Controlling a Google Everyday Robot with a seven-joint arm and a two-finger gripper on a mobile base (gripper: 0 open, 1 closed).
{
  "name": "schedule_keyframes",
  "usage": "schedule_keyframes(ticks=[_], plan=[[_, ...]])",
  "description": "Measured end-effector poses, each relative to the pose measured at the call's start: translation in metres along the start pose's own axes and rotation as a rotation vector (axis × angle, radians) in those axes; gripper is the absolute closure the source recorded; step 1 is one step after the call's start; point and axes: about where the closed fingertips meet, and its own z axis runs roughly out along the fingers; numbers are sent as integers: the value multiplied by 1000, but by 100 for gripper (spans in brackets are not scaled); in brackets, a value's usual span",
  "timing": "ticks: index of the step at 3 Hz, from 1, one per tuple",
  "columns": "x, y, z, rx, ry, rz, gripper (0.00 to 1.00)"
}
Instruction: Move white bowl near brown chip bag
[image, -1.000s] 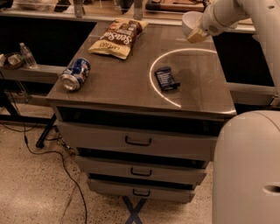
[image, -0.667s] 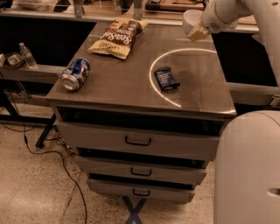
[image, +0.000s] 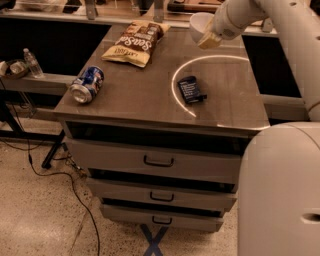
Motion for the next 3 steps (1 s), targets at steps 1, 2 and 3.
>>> schedule_keyframes(ticks=[1,2,3], plan=[[-41,20,25,-48,-12,-139,100],[-58,34,41,-74,2,-222,100],[-69,48,60,-109,30,-292,82]])
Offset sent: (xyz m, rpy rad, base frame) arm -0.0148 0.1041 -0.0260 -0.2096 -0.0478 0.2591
